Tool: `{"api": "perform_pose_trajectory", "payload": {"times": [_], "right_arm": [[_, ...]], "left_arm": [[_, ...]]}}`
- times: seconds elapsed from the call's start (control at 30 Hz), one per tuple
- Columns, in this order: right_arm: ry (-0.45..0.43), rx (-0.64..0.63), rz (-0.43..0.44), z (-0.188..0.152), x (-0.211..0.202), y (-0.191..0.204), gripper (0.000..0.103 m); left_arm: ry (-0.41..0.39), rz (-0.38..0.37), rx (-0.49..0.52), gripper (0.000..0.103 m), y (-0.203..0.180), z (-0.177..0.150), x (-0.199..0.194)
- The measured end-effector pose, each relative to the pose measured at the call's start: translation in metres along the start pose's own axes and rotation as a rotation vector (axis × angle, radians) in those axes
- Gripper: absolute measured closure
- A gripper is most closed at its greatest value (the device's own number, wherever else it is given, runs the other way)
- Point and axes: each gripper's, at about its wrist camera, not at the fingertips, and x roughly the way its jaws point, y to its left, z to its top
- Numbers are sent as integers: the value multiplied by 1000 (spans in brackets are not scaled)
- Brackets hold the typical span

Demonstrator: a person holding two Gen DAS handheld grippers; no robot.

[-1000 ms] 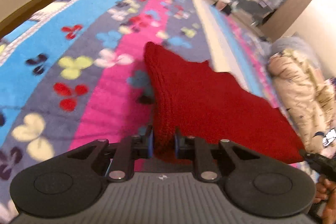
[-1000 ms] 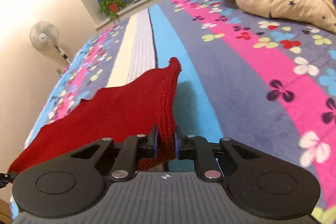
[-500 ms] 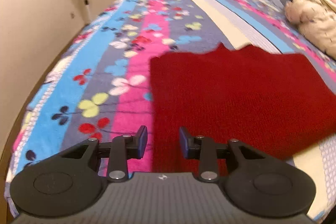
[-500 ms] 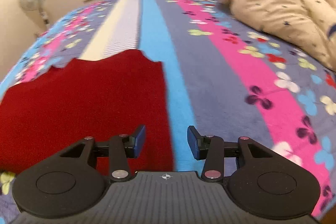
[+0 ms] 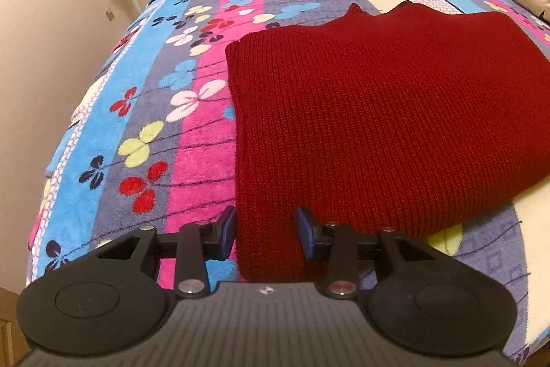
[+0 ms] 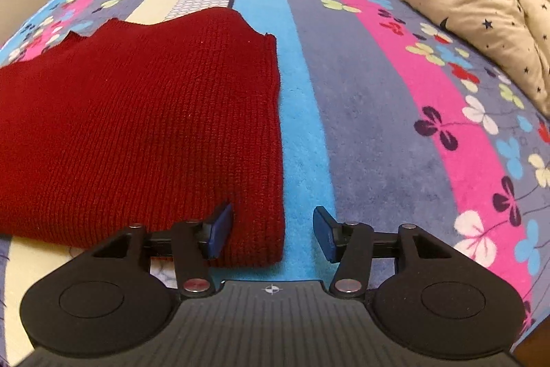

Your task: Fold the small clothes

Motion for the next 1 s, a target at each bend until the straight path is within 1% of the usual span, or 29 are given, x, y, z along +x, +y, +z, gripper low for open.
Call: {"api": "perform_pose_trajectory", "payload": {"times": [0.17, 0.3, 0.37, 0.43, 0.5, 0.6, 0.63, 0.7, 0.77, 0.87, 1.0], "right_arm": [[-1, 8, -3, -1, -4, 0, 49], [-19, 10, -24, -1, -9, -2, 48], [-40, 26, -45, 1, -13, -6, 48], [-52, 51, -46, 2, -15, -11, 48], [-35, 61, -42, 1, -13, -14, 48], [-14, 46, -48, -1, -9, -13, 48], [-17, 36, -52, -1, -9, -12, 48], [-18, 24, -56, 0, -10, -11, 48], [-20, 26, -57, 1, -10, -10, 48], [-38, 44, -61, 4, -14, -13, 48], [-94, 67, -85, 8, -22, -17, 49]], "left_arm": [[1, -2, -6, 60, 0, 1, 0], [0, -1, -17, 57, 3, 1, -3], [-1, -2, -46, 56, 8, 1, -6], [-4, 0, -89, 56, 15, 1, -11], [-10, 5, -131, 55, 20, 1, -17], [-23, -3, -218, 48, 26, -3, -27], [-22, -8, -248, 47, 27, -5, -29], [-21, -11, -274, 47, 23, -8, -32], [-24, -12, -276, 47, 17, -10, -35], [-44, 15, -285, 44, 6, -12, -39], [-46, 66, -313, 44, 0, -14, -39]]}}
